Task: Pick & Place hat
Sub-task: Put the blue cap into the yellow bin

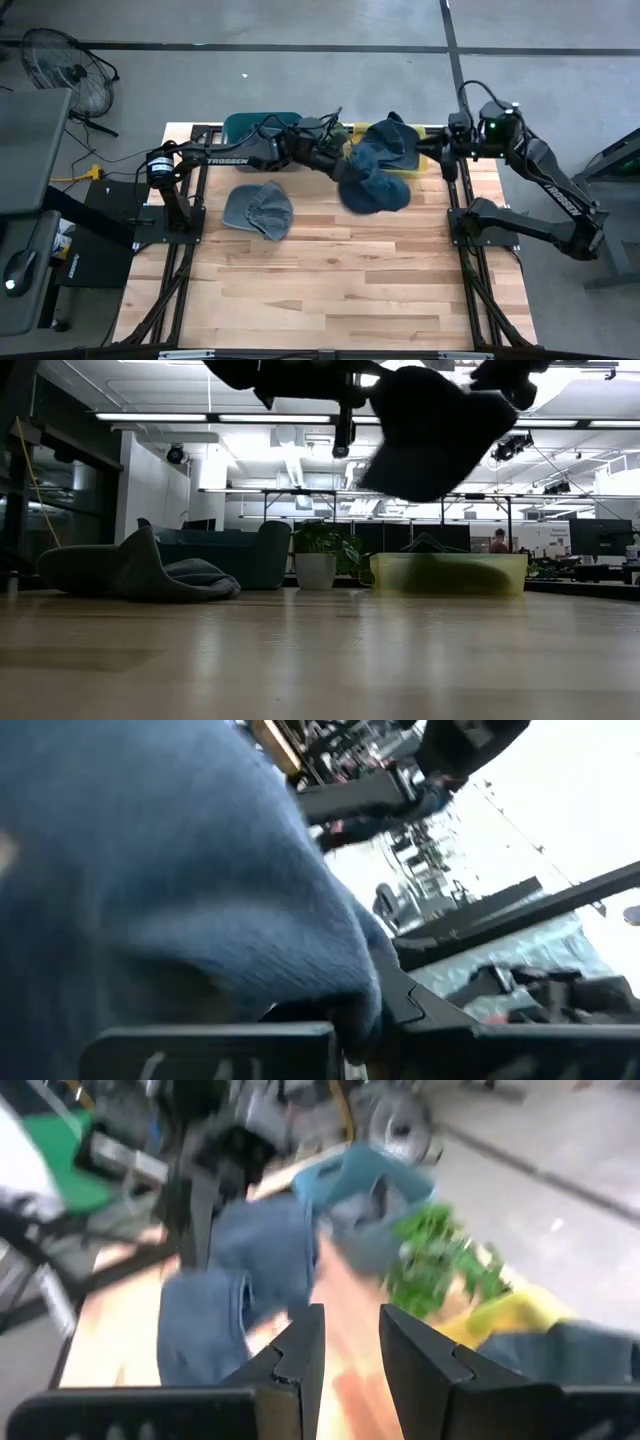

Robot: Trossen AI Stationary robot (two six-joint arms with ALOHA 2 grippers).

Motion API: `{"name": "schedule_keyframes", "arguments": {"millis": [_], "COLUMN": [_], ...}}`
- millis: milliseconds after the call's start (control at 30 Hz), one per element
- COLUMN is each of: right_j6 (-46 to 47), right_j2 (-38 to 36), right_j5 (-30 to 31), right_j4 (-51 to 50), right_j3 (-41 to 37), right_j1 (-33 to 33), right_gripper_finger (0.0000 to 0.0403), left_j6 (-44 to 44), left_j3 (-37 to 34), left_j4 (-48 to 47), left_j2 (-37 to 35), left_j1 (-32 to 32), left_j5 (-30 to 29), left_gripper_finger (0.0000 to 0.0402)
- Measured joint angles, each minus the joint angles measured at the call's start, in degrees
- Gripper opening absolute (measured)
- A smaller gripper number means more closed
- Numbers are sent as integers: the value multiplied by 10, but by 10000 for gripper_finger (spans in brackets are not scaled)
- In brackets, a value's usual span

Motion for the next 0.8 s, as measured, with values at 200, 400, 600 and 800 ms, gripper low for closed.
{"name": "schedule_keyframes", "arguments": {"millis": [200,400,600,800], "right_j6": [-55,-69,-63,-53], "right_j2": [0,6,19,47], "right_j5": [-15,-45,-91,-183], "right_j4": [-86,-130,-143,-112], "right_j3": [0,0,0,0], "right_j1": [0,0,0,0], "right_gripper_finger": [93,110,174,215], "left_j6": [9,61,156,222], "left_j3": [12,89,199,283], "left_j4": [-2,-90,-229,-268], "left_j2": [0,0,0,-1], "left_j1": [0,0,6,13], "left_j5": [32,40,41,60], "left_gripper_finger": [4,4,3,3]}}
